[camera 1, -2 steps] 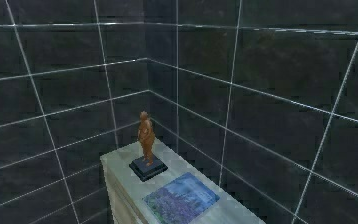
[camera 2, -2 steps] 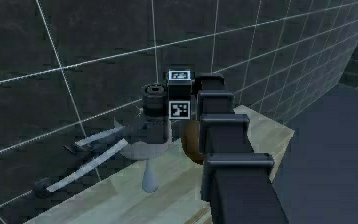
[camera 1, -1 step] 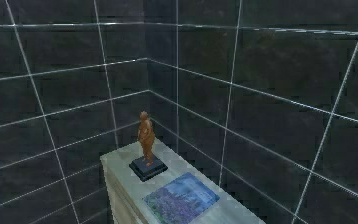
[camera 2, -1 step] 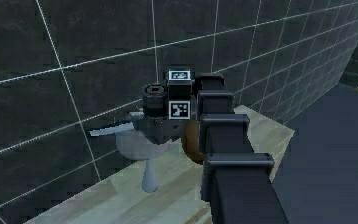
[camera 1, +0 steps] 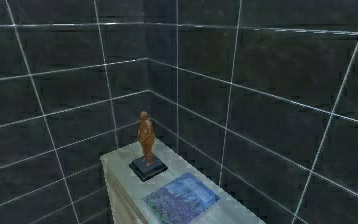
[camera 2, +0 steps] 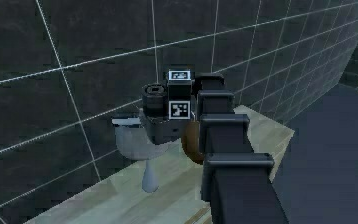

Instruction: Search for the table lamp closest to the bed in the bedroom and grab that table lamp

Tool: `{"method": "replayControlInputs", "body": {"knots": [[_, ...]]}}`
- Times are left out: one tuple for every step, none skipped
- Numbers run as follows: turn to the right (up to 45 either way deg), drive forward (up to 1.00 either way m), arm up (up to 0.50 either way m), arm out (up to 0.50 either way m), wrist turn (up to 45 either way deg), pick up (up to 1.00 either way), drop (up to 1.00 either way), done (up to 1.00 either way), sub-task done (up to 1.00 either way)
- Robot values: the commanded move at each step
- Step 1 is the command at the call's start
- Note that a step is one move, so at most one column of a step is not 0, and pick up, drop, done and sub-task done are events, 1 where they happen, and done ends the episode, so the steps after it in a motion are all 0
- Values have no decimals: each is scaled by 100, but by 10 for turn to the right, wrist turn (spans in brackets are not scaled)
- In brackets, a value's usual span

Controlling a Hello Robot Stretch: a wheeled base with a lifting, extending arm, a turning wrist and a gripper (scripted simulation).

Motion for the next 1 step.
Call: {"method": "replayControlInputs", "body": {"knots": [[0, 0, 0, 0, 0, 100, 0, 0, 0]]}}
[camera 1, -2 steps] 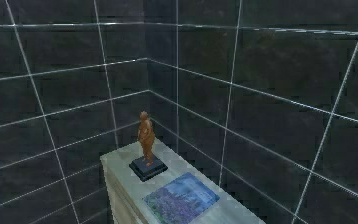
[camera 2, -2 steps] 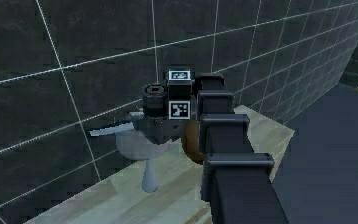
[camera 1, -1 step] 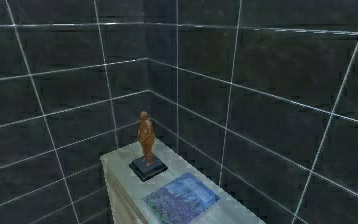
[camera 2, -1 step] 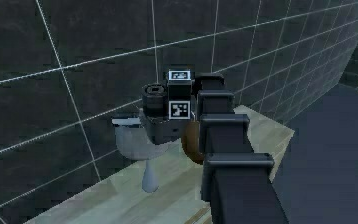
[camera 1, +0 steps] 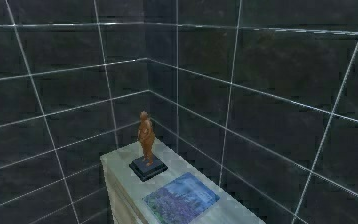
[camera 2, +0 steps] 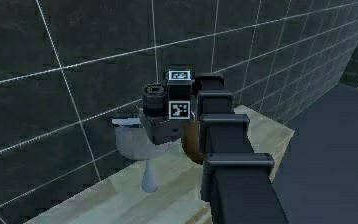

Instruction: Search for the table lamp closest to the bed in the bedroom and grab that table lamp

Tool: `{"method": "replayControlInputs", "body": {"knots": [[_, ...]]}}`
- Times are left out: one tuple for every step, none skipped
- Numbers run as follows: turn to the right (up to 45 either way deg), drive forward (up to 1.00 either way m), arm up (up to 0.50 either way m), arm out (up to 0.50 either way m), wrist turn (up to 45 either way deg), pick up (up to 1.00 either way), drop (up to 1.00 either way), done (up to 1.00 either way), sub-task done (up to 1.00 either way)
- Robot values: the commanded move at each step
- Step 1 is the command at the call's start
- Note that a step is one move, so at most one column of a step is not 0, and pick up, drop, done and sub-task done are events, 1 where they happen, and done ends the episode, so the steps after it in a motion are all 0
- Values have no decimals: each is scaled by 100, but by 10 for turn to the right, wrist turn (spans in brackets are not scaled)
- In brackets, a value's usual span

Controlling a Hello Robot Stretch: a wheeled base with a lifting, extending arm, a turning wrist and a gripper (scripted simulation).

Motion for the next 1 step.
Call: {"method": "replayControlInputs", "body": {"knots": [[0, 0, 0, 0, 0, 0, 0, 100, 0]]}}
